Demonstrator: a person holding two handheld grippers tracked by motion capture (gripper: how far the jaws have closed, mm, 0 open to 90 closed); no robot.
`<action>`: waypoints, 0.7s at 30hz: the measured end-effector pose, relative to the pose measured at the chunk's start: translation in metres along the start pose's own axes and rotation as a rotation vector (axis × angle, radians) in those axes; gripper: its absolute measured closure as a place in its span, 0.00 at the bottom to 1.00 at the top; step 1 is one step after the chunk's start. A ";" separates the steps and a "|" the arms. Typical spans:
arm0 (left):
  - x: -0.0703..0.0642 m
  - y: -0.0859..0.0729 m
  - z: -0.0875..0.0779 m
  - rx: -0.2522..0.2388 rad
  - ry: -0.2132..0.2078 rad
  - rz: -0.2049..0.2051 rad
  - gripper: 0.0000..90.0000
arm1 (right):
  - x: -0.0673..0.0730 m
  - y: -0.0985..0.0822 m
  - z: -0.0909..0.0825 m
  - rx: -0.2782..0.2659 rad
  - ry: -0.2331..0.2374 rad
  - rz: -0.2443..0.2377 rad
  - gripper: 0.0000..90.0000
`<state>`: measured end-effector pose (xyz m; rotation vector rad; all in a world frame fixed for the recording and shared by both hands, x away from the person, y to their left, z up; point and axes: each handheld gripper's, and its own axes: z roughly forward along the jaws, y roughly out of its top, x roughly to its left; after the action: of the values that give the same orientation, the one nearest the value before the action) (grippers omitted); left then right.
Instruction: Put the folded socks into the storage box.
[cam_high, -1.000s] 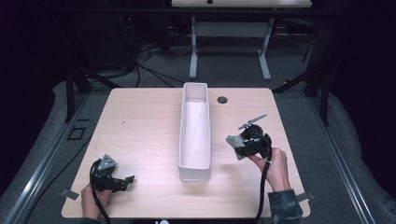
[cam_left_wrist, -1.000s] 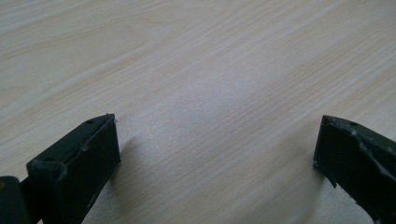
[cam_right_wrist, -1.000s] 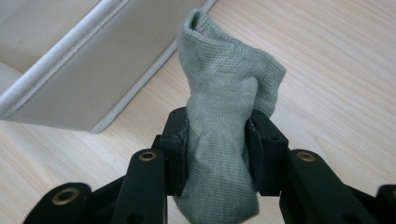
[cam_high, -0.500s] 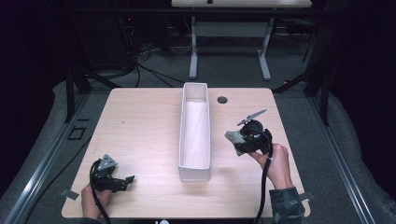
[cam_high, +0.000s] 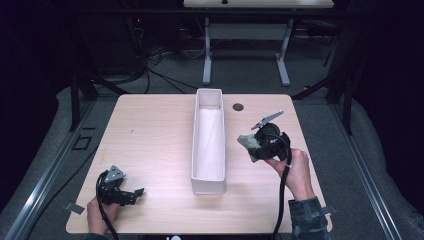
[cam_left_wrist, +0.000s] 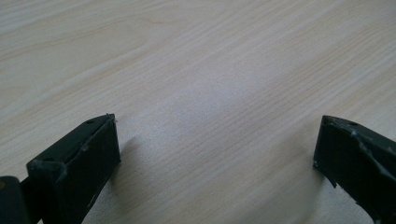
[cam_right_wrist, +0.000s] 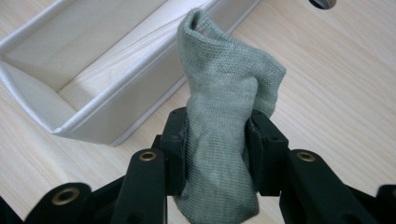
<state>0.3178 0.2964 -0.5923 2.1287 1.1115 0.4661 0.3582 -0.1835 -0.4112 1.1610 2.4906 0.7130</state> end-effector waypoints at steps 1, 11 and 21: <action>0.000 0.000 0.000 0.000 0.000 0.000 0.00 | 0.000 0.000 0.000 0.000 0.000 0.000 0.70; 0.000 0.000 0.000 0.000 0.000 0.000 0.00 | 0.010 0.012 -0.006 -0.021 0.033 -0.055 0.70; 0.000 0.000 0.000 0.000 0.000 0.000 0.00 | 0.025 0.029 -0.010 -0.038 0.077 -0.117 0.70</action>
<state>0.3178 0.2965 -0.5923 2.1291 1.1116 0.4658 0.3564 -0.1511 -0.3882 0.9828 2.5719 0.7823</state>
